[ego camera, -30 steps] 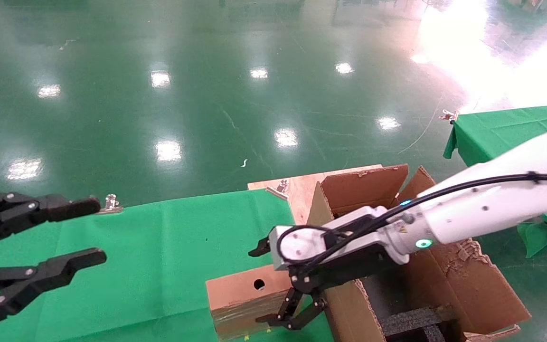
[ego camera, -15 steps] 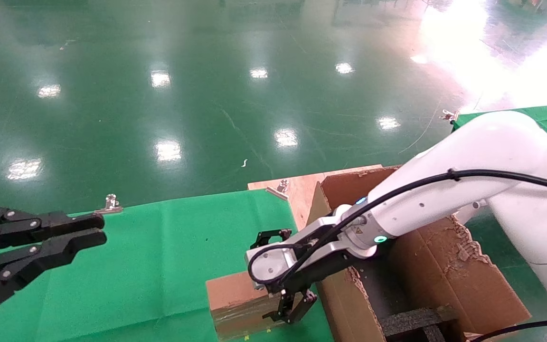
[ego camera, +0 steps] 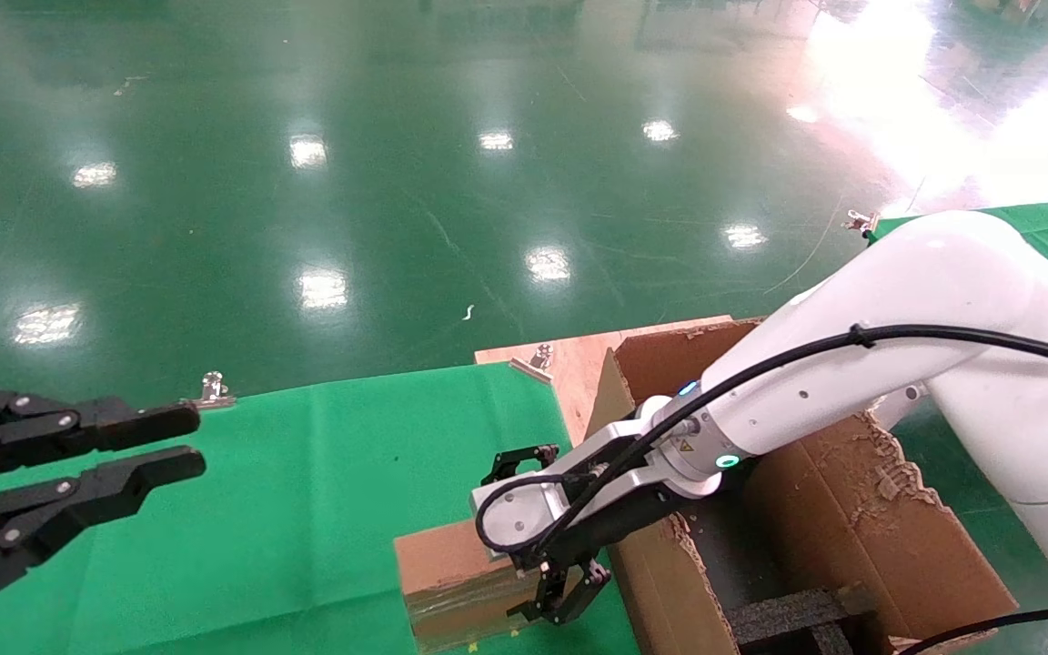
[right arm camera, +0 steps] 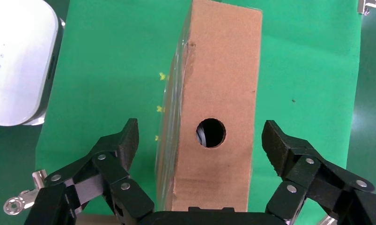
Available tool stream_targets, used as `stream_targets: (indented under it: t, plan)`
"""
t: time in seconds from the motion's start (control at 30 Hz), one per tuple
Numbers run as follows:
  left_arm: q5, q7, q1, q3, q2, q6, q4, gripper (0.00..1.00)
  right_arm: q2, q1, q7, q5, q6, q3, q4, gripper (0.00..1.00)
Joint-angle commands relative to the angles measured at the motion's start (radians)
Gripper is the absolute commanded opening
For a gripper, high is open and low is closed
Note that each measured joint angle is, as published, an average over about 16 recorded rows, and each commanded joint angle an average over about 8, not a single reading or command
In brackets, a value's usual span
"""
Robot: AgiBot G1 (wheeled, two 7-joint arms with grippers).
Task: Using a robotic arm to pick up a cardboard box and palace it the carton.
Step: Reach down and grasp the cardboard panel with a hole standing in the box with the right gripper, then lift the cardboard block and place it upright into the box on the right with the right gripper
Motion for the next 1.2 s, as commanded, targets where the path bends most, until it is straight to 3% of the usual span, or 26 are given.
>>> stream_targets:
  t: [0.03, 1.2]
  plan:
    - [0.000, 0.000, 0.000, 0.000, 0.000, 0.000, 0.000, 1.00, 0.001, -0.001, 0.000, 0.001, 0.000, 0.002, 0.000, 0.00]
    - [0.000, 0.000, 0.000, 0.000, 0.000, 0.000, 0.000, 1.00, 0.005, 0.012, -0.008, 0.022, 0.003, 0.014, -0.031, 0.00]
